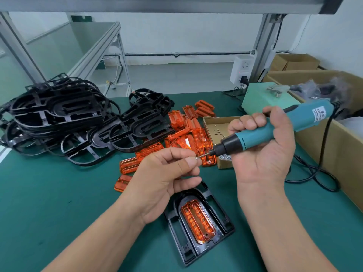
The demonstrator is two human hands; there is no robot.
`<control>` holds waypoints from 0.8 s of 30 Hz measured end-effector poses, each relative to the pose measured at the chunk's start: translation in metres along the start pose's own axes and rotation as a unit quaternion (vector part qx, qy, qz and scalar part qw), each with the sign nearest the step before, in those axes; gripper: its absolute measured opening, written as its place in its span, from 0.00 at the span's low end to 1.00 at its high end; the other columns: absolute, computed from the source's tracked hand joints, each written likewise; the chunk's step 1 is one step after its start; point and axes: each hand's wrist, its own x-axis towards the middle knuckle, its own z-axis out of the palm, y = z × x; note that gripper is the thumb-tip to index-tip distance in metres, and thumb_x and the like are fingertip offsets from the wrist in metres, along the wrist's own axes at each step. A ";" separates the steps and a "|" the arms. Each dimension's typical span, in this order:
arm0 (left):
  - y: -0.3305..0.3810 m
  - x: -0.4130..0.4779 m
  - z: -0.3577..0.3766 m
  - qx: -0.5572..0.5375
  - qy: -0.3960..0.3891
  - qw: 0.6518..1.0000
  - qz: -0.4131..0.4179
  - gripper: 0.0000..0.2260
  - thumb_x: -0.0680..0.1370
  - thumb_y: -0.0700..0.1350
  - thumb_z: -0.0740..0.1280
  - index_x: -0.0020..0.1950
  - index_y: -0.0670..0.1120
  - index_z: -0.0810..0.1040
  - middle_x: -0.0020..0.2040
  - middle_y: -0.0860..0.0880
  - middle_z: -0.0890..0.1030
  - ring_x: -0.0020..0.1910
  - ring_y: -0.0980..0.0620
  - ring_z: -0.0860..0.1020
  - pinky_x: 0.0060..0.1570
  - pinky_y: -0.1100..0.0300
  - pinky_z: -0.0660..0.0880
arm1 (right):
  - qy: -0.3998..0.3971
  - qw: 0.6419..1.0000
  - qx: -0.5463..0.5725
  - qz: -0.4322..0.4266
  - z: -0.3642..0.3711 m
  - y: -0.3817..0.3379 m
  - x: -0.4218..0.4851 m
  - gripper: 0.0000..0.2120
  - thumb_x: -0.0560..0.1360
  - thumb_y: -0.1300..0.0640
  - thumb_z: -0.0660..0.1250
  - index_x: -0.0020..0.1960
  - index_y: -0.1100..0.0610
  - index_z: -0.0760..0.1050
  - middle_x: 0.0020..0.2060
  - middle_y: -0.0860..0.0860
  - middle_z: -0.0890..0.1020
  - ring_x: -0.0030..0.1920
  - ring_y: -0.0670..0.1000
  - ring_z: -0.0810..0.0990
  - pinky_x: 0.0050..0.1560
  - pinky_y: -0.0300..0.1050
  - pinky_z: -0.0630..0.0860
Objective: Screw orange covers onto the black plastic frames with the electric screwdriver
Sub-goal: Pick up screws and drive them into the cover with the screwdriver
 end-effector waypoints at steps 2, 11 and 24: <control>0.000 0.000 0.001 -0.008 -0.001 1.000 -0.007 0.05 0.72 0.39 0.77 0.47 0.43 0.87 0.50 0.39 0.86 0.41 0.50 0.85 0.42 0.58 0.84 | -0.006 1.000 -0.004 -0.001 0.000 0.000 -0.001 0.05 0.82 0.58 0.66 0.47 0.55 0.75 0.35 0.48 0.73 0.35 0.48 0.72 0.43 0.44 0.73; -0.003 0.001 0.002 -0.014 0.010 1.000 -0.009 0.05 0.72 0.38 0.77 0.47 0.42 0.87 0.48 0.38 0.85 0.41 0.50 0.84 0.44 0.57 0.84 | -0.014 1.000 0.000 -0.002 -0.002 -0.002 -0.002 0.04 0.82 0.58 0.66 0.47 0.56 0.75 0.35 0.49 0.73 0.35 0.48 0.71 0.44 0.44 0.72; -0.003 -0.001 0.004 -0.004 0.009 1.000 -0.012 0.05 0.71 0.36 0.77 0.47 0.40 0.87 0.46 0.37 0.85 0.40 0.48 0.84 0.45 0.56 0.84 | -0.011 1.000 -0.016 -0.005 -0.003 -0.002 -0.005 0.05 0.83 0.58 0.65 0.47 0.55 0.75 0.35 0.49 0.73 0.35 0.48 0.71 0.44 0.44 0.72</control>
